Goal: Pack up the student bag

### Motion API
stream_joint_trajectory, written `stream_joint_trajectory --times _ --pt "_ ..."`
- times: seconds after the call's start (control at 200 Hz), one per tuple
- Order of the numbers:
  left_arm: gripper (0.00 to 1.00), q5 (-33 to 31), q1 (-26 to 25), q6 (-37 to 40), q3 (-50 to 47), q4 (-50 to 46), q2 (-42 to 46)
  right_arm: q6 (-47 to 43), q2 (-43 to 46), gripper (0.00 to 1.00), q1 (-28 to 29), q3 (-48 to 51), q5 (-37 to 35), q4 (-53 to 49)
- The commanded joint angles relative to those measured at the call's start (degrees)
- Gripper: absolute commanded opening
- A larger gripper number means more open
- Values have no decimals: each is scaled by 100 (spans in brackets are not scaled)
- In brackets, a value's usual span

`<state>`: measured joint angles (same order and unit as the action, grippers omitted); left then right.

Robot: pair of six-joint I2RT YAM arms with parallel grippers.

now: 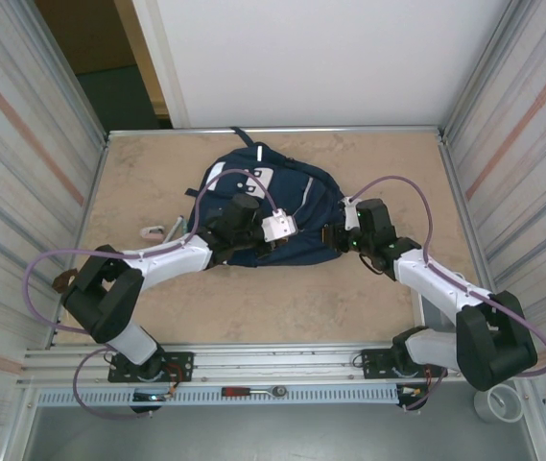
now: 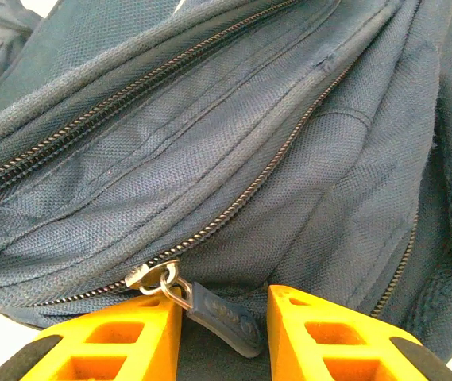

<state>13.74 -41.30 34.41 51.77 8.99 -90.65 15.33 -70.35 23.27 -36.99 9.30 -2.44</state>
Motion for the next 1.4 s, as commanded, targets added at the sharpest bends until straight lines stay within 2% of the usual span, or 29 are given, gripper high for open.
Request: stream_joint_trajectory --times 0.0,0.11,0.306,0.441,0.576,0.676,0.877,0.962,1.022,1.157,1.247,1.393 --pt "0 255 49 -246 114 120 250 -285 -9 30 38 -158 -460 -172" --pt "0 273 51 -242 141 105 215 -276 -50 23 40 -142 -455 -101" --pt "0 136 60 -216 80 98 267 -276 -29 0 -29 -70 -274 28" --pt "0 124 82 -183 61 76 319 -30 38 0 -278 -115 -596 -193" --pt "0 181 104 -177 -6 119 346 321 10 0 -736 -155 -586 -394" --pt "0 194 147 -178 -27 138 317 423 -101 0 -957 -224 -340 -503" --pt "0 116 253 -175 83 106 58 291 5 0 -969 -121 603 -325" --pt "8 -93 271 -172 159 103 -75 259 119 0 -969 -88 924 -285" --pt "10 -404 281 -178 284 75 -205 289 199 0 -969 -81 1126 -262" --pt "17 -1384 289 -156 632 -160 -456 471 373 0 -908 -21 1464 -137" --pt "35 -1622 274 -146 621 -222 -385 604 459 0 -793 33 1496 -36" --pt "63 -1561 126 -182 248 -135 124 732 513 0 -551 69 1439 118"
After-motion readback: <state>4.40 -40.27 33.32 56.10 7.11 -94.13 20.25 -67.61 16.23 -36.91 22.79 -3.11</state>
